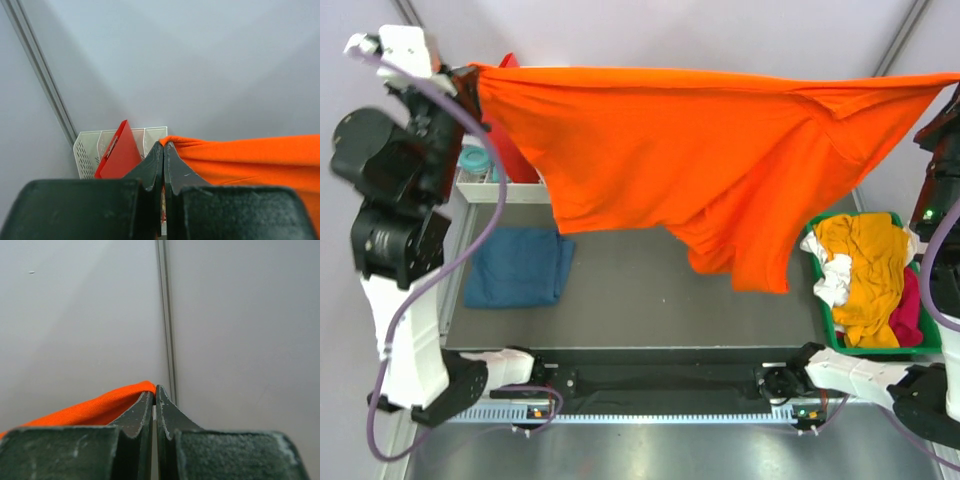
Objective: Fold and stack the t-shirts
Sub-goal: Flatten out the tshirt
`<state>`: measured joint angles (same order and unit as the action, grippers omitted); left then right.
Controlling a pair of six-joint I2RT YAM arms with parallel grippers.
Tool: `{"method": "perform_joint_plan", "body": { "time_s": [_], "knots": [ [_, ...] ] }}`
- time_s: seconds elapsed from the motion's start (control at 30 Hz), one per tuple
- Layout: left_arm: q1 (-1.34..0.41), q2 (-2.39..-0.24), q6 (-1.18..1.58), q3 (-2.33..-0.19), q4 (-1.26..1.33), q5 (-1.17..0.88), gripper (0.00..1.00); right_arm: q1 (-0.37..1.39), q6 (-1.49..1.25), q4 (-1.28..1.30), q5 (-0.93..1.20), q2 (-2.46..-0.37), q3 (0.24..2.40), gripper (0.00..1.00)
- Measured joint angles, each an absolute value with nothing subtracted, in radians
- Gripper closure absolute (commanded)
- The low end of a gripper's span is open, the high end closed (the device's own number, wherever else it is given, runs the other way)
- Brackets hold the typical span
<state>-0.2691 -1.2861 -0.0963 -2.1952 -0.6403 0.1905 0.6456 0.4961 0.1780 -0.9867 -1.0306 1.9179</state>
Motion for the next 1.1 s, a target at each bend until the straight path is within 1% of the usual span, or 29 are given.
{"method": "perform_joint_plan", "body": {
  "time_s": [0.13,0.23,0.37,0.53,0.63,0.7,0.77,0.93,1.1],
  "knots": [
    [-0.269,-1.185,-0.083,-2.128,-0.645,0.171,1.0,0.646,0.497,0.191,-0.988,-1.023,1.918,1.0],
    [-0.269,-1.153,-0.076,-2.101,-0.647,0.162,1.0,0.646,0.497,0.196,-0.991,-1.022,1.918,1.0],
    [-0.267,-1.162,-0.073,-2.062,-0.649,0.157,1.0,0.646,0.502,0.193,-0.995,-1.032,1.917,1.0],
    [-0.263,-1.231,-0.082,-2.021,-0.636,0.159,1.0,0.646,0.522,0.154,-1.006,-1.075,1.911,1.0],
    [-0.26,-1.326,-0.101,-2.017,-0.623,0.162,1.0,0.629,0.527,0.116,-1.002,-1.144,1.92,1.0],
    [-0.257,-1.412,-0.105,-2.051,-0.624,0.162,1.0,0.593,0.503,0.114,-0.985,-1.231,1.965,1.0],
    [-0.255,-1.531,-0.107,-2.111,-0.619,0.157,1.0,0.54,0.439,0.128,-0.953,-1.328,2.025,1.0],
    [-0.247,-1.782,-0.121,-2.242,-0.599,0.149,1.0,0.382,0.252,0.258,-0.834,-1.611,2.164,1.0],
    [-0.235,-2.055,-0.138,-2.524,-0.568,0.148,1.0,0.281,0.145,0.338,-0.717,-1.847,2.333,1.0]
  ]
}}
